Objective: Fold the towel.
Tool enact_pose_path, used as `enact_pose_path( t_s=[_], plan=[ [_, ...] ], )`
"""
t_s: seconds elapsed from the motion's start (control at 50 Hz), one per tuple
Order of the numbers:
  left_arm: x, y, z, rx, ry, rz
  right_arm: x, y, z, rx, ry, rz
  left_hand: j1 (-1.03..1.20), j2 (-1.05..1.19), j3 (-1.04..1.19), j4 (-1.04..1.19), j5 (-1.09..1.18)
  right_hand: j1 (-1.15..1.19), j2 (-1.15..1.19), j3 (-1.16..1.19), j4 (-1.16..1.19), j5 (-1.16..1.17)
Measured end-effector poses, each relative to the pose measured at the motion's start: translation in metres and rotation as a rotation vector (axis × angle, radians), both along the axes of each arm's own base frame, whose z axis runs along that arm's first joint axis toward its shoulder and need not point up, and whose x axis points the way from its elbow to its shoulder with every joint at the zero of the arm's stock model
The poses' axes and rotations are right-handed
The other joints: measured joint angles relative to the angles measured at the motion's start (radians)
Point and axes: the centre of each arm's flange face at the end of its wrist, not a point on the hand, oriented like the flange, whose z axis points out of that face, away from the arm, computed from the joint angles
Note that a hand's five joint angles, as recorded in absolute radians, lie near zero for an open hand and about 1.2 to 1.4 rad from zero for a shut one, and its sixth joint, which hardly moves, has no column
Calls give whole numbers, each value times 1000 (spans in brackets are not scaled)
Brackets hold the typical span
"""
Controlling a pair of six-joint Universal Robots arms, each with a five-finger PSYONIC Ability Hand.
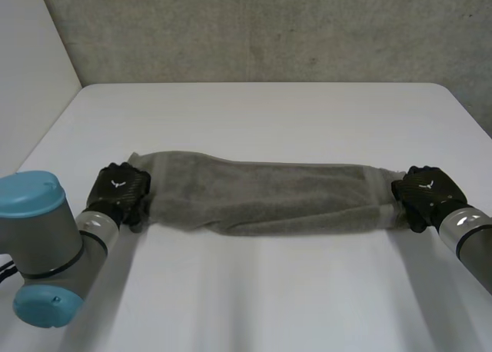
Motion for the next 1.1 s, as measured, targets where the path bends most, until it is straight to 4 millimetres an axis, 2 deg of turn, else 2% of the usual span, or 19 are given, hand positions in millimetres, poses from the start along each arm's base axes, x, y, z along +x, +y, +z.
enact_pose_path(
  t_s=[0.1,0.18,0.28,0.5,0.7,0.84,0.88,0.92,0.94,1.0,1.1],
  plan=[
    [2,-3,-3,-15,-37,2,-1,-1,0,-1,0,-4,33,33,0,0,45,0,0,0,0,0],
    [2,-6,-5,-40,-65,-1,-2,-2,1,-2,0,-4,395,391,0,0,416,0,0,0,0,0],
    [2,-10,-6,-72,-79,-5,-2,-3,1,-5,-1,-5,708,732,0,0,766,0,0,0,0,0],
    [3,-8,-7,-68,-80,-1,-20,-16,6,-16,-9,-40,708,750,0,0,785,0,0,0,0,0],
    [5,4,-6,-52,-84,-8,-52,-35,13,-47,1,-110,708,750,0,0,785,0,0,0,0,0],
    [2,12,-1,-58,-82,-24,-57,-38,14,-64,34,-97,708,750,0,0,785,0,2,0,0,0],
    [0,15,1,-61,-81,-31,-56,-37,14,-65,44,-90,704,741,0,0,774,0,2,0,0,0],
    [-2,17,3,-63,-80,-37,-56,-37,13,-64,51,-85,631,629,0,0,667,0,8,0,0,0],
    [-2,19,5,-64,-79,-41,-56,-36,13,-63,54,-82,559,564,0,0,597,0,15,0,0,1],
    [-4,22,11,-65,-74,-46,-55,-35,13,-65,57,-71,132,130,0,0,152,0,17,0,0,4],
    [-1,27,23,-65,-66,-41,-62,-41,19,-89,50,-60,-162,-173,0,0,-167,0,17,0,0,4]
  ],
)
